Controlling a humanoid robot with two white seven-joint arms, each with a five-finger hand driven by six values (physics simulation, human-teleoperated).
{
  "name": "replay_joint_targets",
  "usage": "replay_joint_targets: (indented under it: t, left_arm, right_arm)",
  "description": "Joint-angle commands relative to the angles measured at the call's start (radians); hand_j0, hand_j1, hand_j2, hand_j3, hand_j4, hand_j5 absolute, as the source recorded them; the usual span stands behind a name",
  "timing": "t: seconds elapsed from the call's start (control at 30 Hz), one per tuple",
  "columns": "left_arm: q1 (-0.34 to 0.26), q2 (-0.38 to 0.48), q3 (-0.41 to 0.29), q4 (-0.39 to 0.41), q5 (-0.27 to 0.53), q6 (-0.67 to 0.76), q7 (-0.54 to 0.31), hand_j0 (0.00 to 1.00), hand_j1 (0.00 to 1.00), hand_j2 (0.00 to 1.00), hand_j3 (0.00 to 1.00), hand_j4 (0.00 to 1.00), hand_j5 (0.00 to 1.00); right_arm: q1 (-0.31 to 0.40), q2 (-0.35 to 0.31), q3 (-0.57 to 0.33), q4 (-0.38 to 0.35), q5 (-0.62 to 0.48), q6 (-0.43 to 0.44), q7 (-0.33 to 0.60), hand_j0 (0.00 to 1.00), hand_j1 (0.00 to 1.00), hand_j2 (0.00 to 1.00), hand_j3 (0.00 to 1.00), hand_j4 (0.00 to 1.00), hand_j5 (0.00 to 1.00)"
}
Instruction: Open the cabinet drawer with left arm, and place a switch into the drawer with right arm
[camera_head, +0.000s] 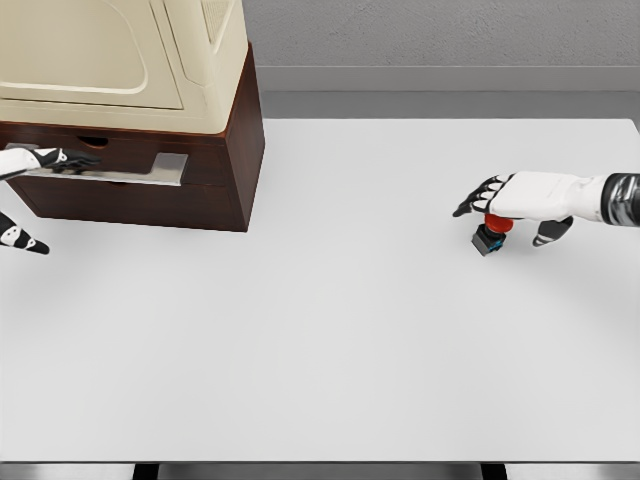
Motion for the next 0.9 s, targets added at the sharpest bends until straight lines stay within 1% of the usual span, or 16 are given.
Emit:
replay_joint_targets:
  t: [0.0, 0.3, 0.6, 0.87]
  left_arm:
    - [0.000, 0.002, -0.001, 0.004, -0.018, 0.001, 0.000, 1.00, 1.00, 1.00, 1.00, 1.00, 1.00]
    - [0.020, 0.002, -0.003, -0.006, -0.023, -0.030, 0.000, 1.00, 1.00, 1.00, 1.00, 1.00, 1.00]
    - [0.051, 0.014, -0.003, -0.007, -0.021, -0.113, 0.000, 1.00, 1.00, 1.00, 1.00, 1.00, 1.00]
    - [0.077, 0.052, -0.004, -0.021, -0.020, -0.180, 0.000, 1.00, 1.00, 1.00, 1.00, 1.00, 1.00]
  right_arm:
    - [0.000, 0.001, -0.001, -0.002, -0.003, 0.002, 0.000, 1.00, 1.00, 1.00, 1.00, 1.00, 1.00]
    - [-0.002, 0.001, -0.001, -0.007, -0.004, 0.002, 0.000, 1.00, 1.00, 1.00, 1.00, 1.00, 1.00]
    - [-0.005, -0.002, -0.001, -0.008, -0.004, 0.002, 0.000, 1.00, 1.00, 1.00, 1.00, 1.00, 1.00]
    - [-0.005, -0.004, -0.001, -0.008, -0.004, 0.002, 0.000, 1.00, 1.00, 1.00, 1.00, 1.00, 1.00]
